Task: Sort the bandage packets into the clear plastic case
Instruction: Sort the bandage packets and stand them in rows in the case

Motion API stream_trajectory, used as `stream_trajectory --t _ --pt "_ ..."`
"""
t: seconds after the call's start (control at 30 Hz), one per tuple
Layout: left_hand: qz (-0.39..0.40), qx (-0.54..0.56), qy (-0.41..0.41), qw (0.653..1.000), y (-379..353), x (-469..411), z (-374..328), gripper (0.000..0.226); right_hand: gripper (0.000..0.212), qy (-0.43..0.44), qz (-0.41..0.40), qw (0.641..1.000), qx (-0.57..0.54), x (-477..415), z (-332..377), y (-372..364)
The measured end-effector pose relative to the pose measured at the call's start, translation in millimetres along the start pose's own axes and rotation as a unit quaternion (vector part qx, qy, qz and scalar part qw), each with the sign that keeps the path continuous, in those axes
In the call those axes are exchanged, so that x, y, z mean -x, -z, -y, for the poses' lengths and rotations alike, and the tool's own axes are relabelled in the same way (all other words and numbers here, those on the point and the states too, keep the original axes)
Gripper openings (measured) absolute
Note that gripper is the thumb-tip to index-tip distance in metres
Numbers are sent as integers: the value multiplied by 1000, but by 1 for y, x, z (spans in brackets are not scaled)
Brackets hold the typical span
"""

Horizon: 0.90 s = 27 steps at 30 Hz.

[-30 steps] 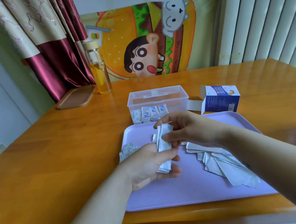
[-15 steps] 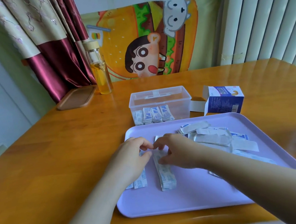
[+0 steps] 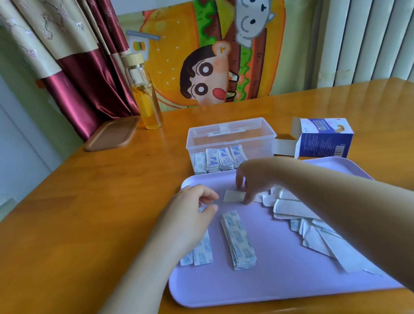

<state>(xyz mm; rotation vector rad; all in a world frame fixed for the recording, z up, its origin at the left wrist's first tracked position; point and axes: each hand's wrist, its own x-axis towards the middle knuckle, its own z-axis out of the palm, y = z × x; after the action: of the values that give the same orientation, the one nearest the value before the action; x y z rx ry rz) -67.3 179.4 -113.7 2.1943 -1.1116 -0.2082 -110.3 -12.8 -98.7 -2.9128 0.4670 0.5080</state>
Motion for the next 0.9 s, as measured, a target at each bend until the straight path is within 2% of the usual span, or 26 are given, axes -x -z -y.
stream_trajectory --t 0.13,0.23,0.3,0.4,0.47,0.5,0.57,0.6,0.77,0.9 --pt "-9 -1 0 1000 3 1 0 14 34 8 30 998 48 -3 -1 2" --pt "-21 13 6 1000 6 1 1 13 30 32 -10 999 7 5 -4 2" --pt "-45 54 19 997 10 2 -1 12 19 61 -96 989 -98 14 -7 5" --pt "-86 153 62 983 15 0 -4 14 3 133 -278 921 -240 34 -2 8" --pt "-56 299 113 946 14 0 -10 25 13 207 -393 867 -226 48 6 2" --pt "-16 392 137 909 12 0 -15 30 17 241 -425 848 -204 53 9 -4" --pt "58 535 159 828 6 3 -26 36 24 288 -454 828 -160 61 15 -18" --pt "79 571 157 802 2 5 -30 36 28 299 -460 824 -141 64 15 -23" --pt "70 640 166 747 -10 8 -37 25 45 299 -441 836 -129 72 10 -34" --pt "45 663 204 719 -13 6 -37 18 39 271 -437 843 -161 81 0 -27"
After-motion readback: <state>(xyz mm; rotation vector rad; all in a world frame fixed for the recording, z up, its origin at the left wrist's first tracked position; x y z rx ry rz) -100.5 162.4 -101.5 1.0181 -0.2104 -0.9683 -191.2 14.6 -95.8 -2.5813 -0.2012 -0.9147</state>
